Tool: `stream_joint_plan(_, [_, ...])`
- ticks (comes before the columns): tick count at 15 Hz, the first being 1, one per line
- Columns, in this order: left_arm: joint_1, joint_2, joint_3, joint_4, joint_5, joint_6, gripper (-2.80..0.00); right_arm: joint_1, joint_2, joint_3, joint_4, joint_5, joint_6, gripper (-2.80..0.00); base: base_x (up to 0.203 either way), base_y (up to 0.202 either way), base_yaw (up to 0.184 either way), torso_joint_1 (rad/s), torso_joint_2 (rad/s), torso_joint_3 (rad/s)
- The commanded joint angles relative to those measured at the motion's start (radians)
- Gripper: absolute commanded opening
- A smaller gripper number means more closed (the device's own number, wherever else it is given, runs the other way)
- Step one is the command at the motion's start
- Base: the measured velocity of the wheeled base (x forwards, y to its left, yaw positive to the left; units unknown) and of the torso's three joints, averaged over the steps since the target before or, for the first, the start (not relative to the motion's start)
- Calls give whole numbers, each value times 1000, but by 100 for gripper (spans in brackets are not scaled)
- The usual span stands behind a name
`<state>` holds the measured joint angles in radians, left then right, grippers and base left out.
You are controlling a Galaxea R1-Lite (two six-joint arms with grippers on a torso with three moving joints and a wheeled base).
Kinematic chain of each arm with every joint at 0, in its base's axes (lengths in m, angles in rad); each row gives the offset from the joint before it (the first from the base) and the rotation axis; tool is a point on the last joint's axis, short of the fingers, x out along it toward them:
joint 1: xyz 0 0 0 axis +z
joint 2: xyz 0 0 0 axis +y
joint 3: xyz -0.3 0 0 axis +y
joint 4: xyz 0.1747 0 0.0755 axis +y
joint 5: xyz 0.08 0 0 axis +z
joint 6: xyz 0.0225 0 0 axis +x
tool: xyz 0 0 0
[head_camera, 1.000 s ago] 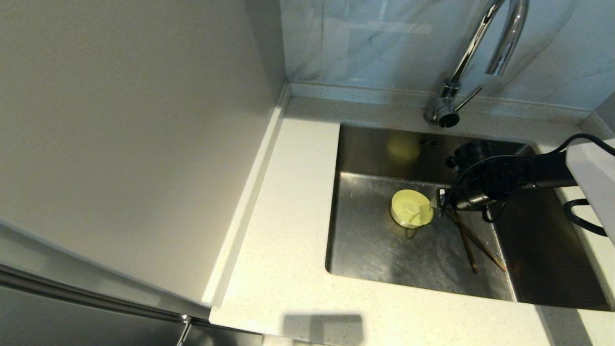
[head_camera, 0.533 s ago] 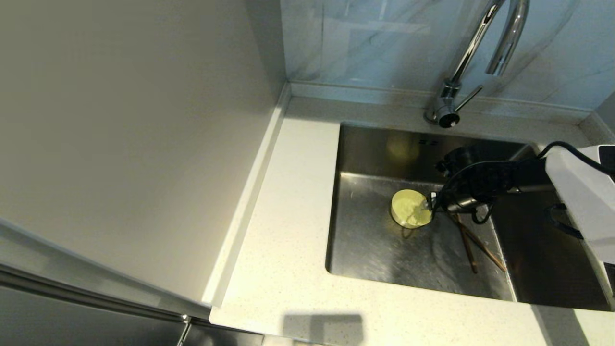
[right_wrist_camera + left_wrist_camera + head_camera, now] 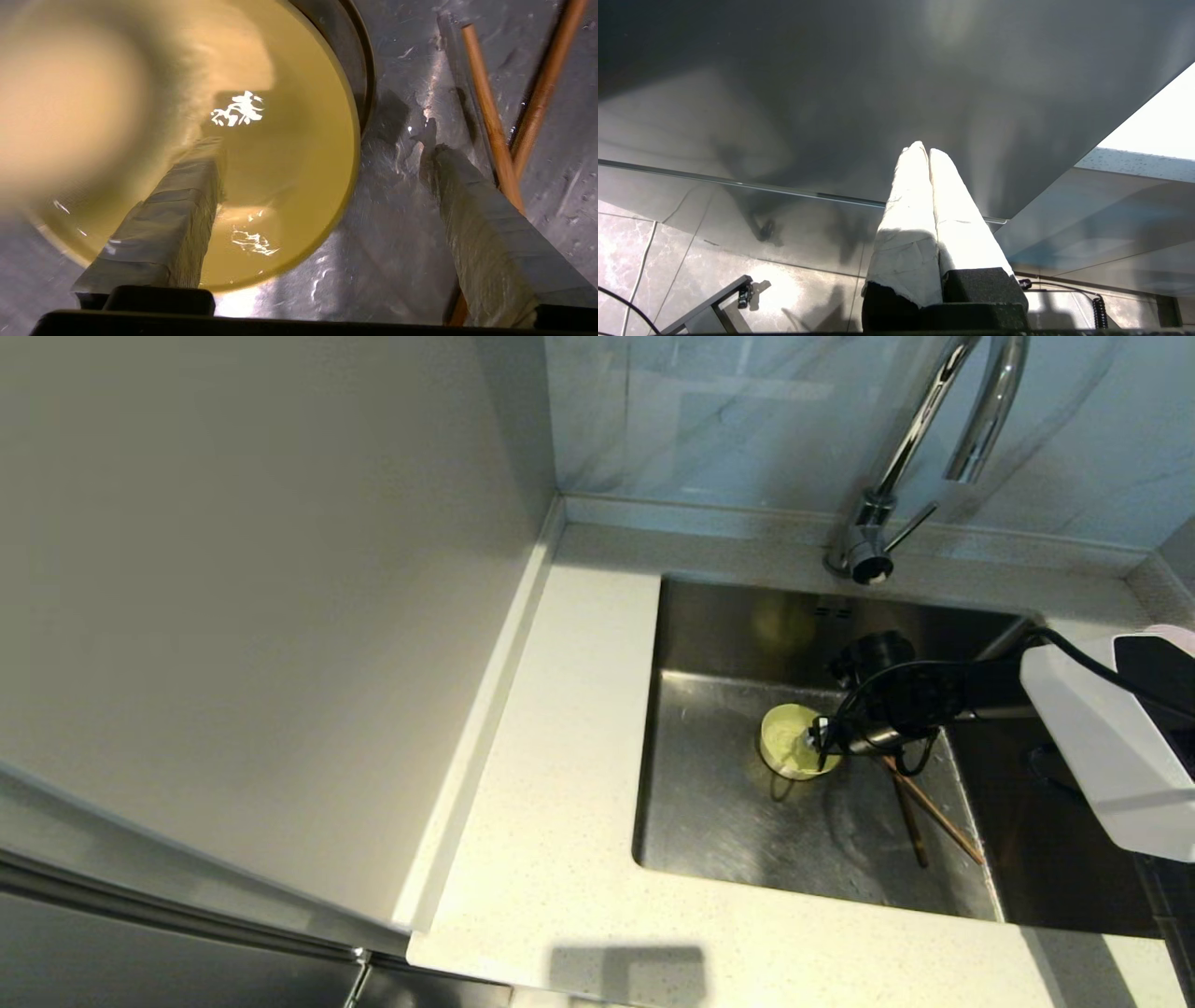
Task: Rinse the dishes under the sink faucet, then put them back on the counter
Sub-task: Put a bowl back to the table from the sink
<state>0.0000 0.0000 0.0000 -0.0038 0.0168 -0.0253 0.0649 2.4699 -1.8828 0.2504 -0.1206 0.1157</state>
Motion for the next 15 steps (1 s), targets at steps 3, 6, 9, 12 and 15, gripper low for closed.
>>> stream_joint_plan(3, [0,-3,0,-1,0,-1,-280,1,26,-18,1,0,-2,-280,0,0,0,0,0,0])
stream_joint_plan(6, [0,-3,0,-1,0,-1,-280,1,32,-16,2,1,-2,-280,0,0,0,0,0,0])
stream_joint_plan(9, [0,-3,0,-1,0,-1,-280,0,37,-15,3,4,-2,-280,0,0,0,0,0,0])
stream_joint_plan(12, [0,-3,0,-1,0,-1,-280,0,34,-21,1,4,-2,-280,0,0,0,0,0,0])
stream_joint_plan(15, [0,-3,0,-1,0,-1,-280,-11,22,-34,1,2,-2,-280,0,0,0,0,0,0])
